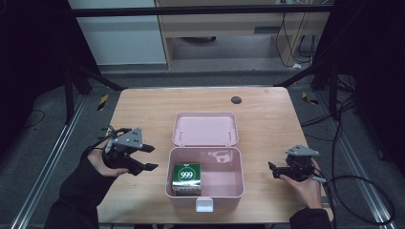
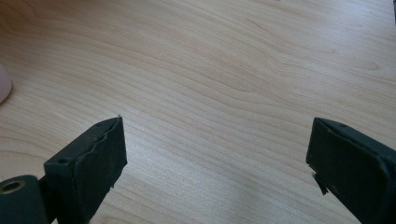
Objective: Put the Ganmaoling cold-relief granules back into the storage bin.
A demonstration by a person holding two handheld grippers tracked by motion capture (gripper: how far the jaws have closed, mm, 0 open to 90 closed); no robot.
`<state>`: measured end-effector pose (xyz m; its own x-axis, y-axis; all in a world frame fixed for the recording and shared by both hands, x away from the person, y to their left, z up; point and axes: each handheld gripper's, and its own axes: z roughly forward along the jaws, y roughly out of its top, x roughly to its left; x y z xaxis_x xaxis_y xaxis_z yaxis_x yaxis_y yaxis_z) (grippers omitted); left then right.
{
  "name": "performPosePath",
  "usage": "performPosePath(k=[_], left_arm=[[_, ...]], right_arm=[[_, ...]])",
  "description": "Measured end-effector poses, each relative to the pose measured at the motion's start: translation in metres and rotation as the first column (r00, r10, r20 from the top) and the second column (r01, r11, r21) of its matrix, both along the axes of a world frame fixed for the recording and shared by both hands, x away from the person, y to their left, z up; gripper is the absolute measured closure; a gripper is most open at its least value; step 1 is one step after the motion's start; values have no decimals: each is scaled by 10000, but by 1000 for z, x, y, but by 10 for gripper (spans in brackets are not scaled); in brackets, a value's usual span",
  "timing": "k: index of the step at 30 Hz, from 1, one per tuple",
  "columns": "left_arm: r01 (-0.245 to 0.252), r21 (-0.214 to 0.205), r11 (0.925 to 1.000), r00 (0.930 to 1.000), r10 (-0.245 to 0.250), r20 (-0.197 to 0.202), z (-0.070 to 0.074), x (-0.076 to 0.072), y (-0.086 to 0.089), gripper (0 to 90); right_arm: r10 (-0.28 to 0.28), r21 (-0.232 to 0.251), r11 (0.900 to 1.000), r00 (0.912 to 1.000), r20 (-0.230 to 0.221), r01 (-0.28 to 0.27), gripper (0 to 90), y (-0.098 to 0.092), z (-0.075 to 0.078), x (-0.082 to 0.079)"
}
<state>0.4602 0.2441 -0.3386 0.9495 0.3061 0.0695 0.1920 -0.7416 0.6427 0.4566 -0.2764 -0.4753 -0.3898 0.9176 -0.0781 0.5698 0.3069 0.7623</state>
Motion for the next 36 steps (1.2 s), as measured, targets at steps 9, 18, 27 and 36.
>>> performPosePath(k=[9,18,27,36], left_arm=[[-2061,-966,9737,9776,2007,-626,-45,6,28,392],[-4119,-1501,8988,9109,4014,-957,-81,11,46,345],[-5832,-1352,8010,8123,5774,-826,-112,17,59,266],[-7584,-1644,6307,6489,7542,-1004,-133,25,91,178]], right_arm=[[-31,-44,10000,9999,-122,31,57,0,-1,0],[-166,-42,9999,9998,-105,166,52,-1,-2,-1],[-482,-106,9988,9988,-78,481,56,-2,-7,-2],[-834,-146,9964,9963,-229,831,49,-4,-12,0]])
